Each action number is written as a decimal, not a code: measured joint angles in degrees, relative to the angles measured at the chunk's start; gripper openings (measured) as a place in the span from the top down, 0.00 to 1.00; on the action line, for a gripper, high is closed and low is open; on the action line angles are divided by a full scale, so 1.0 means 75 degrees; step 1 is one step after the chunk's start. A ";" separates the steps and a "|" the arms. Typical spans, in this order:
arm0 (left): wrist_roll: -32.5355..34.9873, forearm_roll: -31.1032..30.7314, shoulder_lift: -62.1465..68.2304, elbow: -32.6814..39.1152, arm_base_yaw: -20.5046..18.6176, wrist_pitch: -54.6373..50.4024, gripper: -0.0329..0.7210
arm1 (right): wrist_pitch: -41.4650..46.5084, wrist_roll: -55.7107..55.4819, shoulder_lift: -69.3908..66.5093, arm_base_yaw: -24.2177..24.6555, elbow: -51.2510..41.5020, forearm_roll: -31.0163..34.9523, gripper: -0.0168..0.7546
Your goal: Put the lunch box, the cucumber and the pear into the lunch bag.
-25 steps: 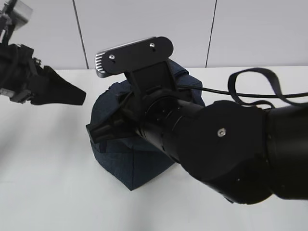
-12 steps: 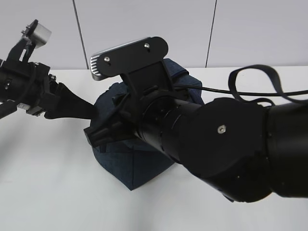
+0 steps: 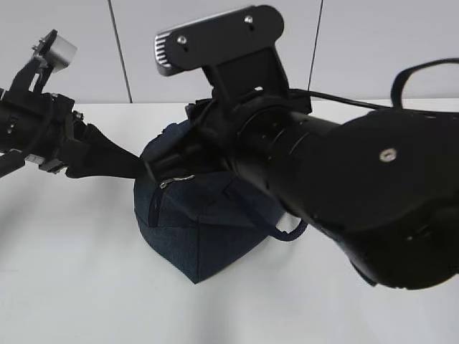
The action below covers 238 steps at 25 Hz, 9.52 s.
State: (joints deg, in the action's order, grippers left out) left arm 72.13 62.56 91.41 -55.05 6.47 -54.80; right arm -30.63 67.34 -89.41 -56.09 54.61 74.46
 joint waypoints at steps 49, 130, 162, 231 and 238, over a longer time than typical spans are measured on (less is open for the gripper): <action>0.0006 0.0024 0.0000 0.0000 0.0000 0.0035 0.56 | 0.6148 -0.0994 -0.0378 0.2662 0.0005 0.3821 0.51; 0.0675 0.0741 0.0079 -0.0006 0.0158 0.0364 0.56 | 0.5572 0.0993 -0.0339 0.2662 0.0472 0.3801 0.98; 0.0768 0.0546 0.0343 -0.0028 0.0630 0.0383 0.95 | 0.4529 0.1496 -0.0250 0.2991 0.0984 0.3853 0.98; -0.7089 -0.6210 -0.2406 0.0131 0.0630 0.0653 0.52 | 1.1094 -0.6875 -0.1199 0.7020 0.2288 -0.7157 0.47; -0.8141 -0.6804 -0.3876 0.1149 0.0630 0.0610 0.52 | 1.1132 -0.7519 0.0723 0.7020 -0.0080 -0.7946 0.47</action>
State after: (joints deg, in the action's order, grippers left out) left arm 11.07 11.53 62.34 -46.43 11.20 -50.22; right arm 52.86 10.94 -83.99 -3.44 54.01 14.87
